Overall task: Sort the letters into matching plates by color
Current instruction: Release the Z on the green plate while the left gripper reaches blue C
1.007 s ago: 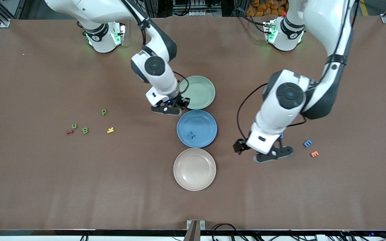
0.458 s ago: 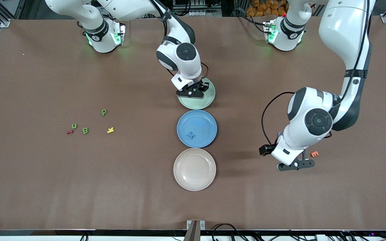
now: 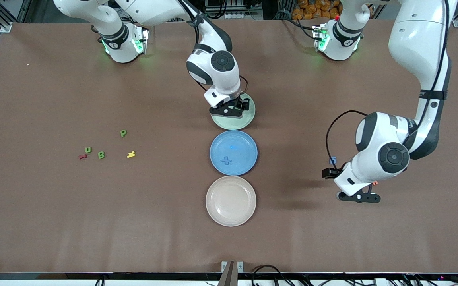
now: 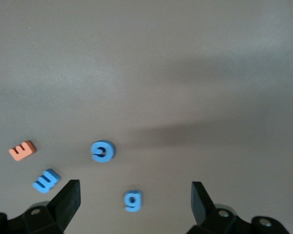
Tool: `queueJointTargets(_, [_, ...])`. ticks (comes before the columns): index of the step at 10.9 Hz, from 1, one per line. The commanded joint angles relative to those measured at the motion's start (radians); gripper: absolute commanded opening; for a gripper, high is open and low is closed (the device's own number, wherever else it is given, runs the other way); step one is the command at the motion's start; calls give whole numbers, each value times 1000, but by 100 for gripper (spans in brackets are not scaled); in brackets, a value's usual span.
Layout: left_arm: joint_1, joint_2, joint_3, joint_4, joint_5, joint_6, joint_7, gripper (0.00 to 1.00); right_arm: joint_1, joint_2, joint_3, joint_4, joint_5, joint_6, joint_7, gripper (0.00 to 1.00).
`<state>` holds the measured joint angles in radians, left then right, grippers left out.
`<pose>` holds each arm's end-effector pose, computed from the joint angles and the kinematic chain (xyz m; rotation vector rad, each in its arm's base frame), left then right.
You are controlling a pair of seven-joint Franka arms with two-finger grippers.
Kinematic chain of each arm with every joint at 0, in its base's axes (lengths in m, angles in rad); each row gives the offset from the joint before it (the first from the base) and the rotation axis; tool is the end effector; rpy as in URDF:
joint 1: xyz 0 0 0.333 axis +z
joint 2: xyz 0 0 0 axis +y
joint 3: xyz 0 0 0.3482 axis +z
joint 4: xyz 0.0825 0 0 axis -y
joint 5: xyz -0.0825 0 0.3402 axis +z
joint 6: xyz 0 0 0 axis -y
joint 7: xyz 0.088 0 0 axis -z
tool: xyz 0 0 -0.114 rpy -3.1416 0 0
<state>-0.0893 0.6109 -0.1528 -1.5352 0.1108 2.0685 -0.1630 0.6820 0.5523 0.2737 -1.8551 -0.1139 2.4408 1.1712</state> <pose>0.6626 -0.1375 0.3380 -3.1141 0.1734 0.1041 0.3818 0.5071 0.2889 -3.0479 0.2645 0.0449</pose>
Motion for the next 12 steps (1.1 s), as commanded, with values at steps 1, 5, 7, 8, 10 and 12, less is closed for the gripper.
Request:
queueJointTargets(1, [31, -20, -11, -60, 21, -10, 149, 100, -100, -55, 33, 4, -58, -124, -8, 82])
queueJointTargets(5, [51, -20, -11, -135, 23, 71, 191, 100, -267, -167, 50, -99, -58, -163, -128, 85])
queueJointTargets(7, [68, -17, -10, -199, 27, 177, 191, 100, -347, -187, 67, -102, -56, -190, -139, 88])
queueJointTargets(8, [88, -4, -10, -204, 61, 205, 189, 100, -387, -207, 68, -105, -58, -238, -162, 94])
queueJointTargets(10, [98, 35, -10, -185, 82, 229, 189, 100, -502, -276, 67, -149, -56, -310, -360, 94])
queueJointTargets(12, [108, 62, -10, -177, 93, 258, 189, 100, -582, -334, 17, -245, -56, -283, -574, 94])
